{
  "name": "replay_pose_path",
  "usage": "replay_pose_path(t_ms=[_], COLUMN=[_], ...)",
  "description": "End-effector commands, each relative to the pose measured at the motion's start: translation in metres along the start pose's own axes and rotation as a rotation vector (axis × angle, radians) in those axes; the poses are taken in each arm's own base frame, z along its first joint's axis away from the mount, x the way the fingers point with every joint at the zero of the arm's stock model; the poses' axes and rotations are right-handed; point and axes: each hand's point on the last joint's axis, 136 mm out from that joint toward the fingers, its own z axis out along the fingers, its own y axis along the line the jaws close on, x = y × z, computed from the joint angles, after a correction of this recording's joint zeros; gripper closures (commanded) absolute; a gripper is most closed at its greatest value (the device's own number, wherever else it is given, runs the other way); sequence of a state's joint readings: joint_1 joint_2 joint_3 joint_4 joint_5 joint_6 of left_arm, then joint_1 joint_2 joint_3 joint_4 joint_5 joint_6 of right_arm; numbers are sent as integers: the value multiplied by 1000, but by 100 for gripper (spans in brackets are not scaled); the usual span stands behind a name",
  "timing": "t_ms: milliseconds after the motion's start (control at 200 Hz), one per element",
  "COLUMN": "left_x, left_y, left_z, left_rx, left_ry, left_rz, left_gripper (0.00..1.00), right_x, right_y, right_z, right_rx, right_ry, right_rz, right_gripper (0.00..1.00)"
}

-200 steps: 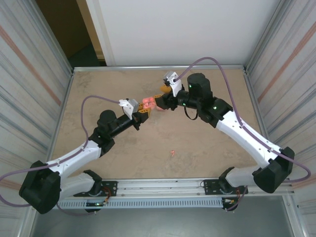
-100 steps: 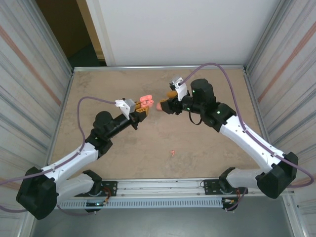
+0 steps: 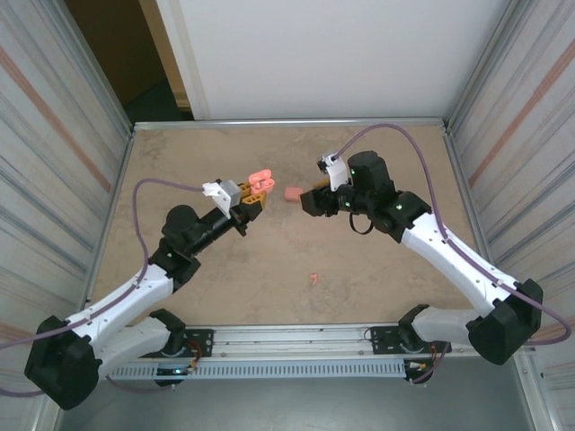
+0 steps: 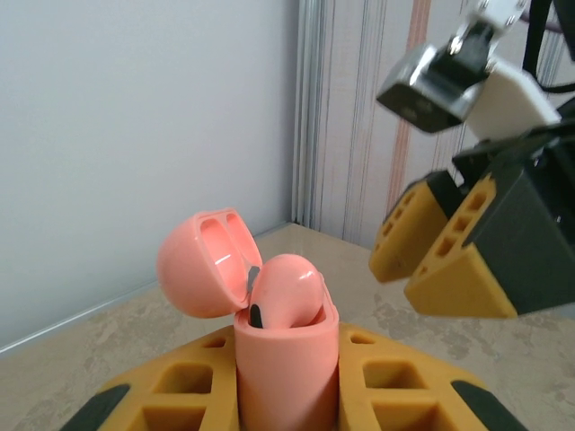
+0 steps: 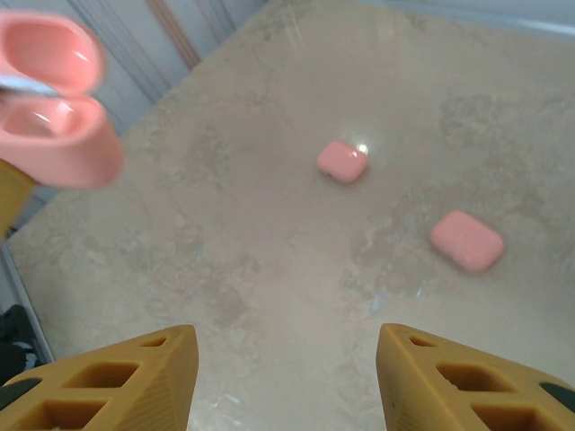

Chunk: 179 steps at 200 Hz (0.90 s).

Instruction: Insert the wireless bluetooth earbuds into the charging case

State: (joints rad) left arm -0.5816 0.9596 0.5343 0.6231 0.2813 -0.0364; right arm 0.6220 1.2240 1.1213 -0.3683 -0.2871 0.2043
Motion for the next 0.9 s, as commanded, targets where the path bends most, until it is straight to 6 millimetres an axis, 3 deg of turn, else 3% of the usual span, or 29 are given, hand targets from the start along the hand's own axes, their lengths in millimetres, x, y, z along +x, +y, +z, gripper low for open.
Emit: replay_pose_path(t_ms=[0, 892], left_x=[-12, -23], left_y=[6, 5], left_z=[-5, -12], left_rx=[-31, -45], left_ry=[-28, -45], left_rz=[43, 93], left_gripper=[100, 100], right_x=[25, 140], right_y=[-6, -39], right_z=[4, 40], right_rx=[10, 171], right_ry=[87, 444], right_rz=[103, 377], right_gripper=[46, 50])
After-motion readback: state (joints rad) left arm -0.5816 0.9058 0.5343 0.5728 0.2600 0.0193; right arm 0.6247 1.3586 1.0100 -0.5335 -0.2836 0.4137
